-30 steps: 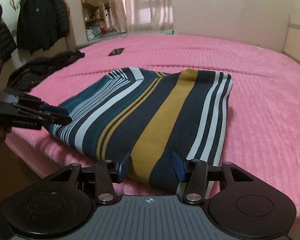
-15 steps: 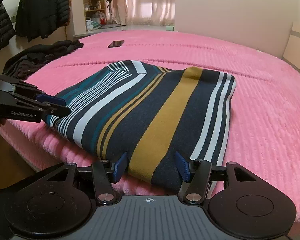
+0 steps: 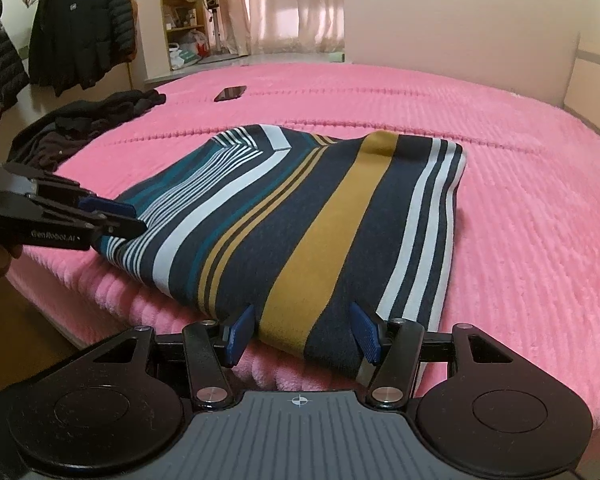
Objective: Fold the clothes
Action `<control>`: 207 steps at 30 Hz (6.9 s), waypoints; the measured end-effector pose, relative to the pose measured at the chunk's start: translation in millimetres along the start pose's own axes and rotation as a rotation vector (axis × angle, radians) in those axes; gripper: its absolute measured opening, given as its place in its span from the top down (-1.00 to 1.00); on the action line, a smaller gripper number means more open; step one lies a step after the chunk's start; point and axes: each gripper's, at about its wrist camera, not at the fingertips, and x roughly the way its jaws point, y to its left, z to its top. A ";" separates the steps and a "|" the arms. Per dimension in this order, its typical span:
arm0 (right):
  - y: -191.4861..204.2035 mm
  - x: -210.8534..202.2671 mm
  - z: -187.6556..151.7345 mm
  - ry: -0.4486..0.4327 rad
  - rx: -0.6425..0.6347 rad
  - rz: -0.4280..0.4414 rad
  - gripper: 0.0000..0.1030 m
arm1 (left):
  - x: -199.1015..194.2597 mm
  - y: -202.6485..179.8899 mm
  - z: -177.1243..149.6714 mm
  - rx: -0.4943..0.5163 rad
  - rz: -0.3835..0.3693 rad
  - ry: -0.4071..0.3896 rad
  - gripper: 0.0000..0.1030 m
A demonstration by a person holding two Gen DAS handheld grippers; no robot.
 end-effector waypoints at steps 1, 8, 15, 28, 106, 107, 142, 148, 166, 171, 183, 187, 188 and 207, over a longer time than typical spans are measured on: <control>-1.9 -2.1 2.1 0.001 0.014 0.008 -0.11 | -1.1 -0.2 1.1 0.002 0.000 -0.001 0.48; -39.9 -27.8 29.2 -0.094 0.124 0.005 -0.28 | -9.7 -2.3 10.6 0.019 -0.005 -0.009 0.54; -75.1 -6.8 71.0 -0.105 0.068 -0.015 -0.29 | -1.7 -15.7 56.6 0.110 -0.089 -0.074 0.48; -100.8 68.0 118.2 -0.002 -0.237 0.074 -0.29 | 107.7 28.5 130.5 0.319 -0.093 0.010 0.48; 7.1 -11.7 -1.8 0.039 -0.102 0.012 -0.37 | -4.2 3.5 25.2 0.027 -0.062 0.008 0.58; 4.9 -7.0 -4.4 0.059 -0.084 0.018 -0.37 | -4.0 3.8 22.0 0.043 -0.057 0.020 0.58; 50.5 58.0 -20.1 0.172 -0.829 -0.161 -0.22 | -12.5 -58.1 -29.6 0.680 0.091 -0.028 -0.25; 29.9 23.0 28.2 0.085 -0.652 -0.104 0.15 | 13.0 -80.2 -47.1 0.967 0.193 -0.039 -0.37; 53.8 50.0 -39.2 0.033 -0.976 -0.255 -0.61 | 50.1 -68.5 -23.1 0.920 0.193 0.033 0.27; 60.1 73.9 -49.5 0.017 -1.057 -0.313 -0.62 | 56.3 -77.5 -22.3 0.924 0.197 0.035 0.25; 46.8 78.9 -47.2 -0.004 -1.043 -0.319 -0.83 | 58.5 -82.4 -38.6 0.961 0.288 -0.002 0.01; 43.6 77.0 -47.1 -0.019 -1.021 -0.309 -0.83 | 59.7 -83.1 -41.1 0.989 0.300 -0.012 0.00; 43.9 77.0 -46.9 -0.018 -1.016 -0.309 -0.83 | 60.3 -83.2 -41.7 1.001 0.302 -0.015 -0.01; 58.2 88.1 -51.4 -0.019 -1.117 -0.381 -0.86 | 66.7 -83.4 -43.6 1.041 0.318 -0.045 -0.07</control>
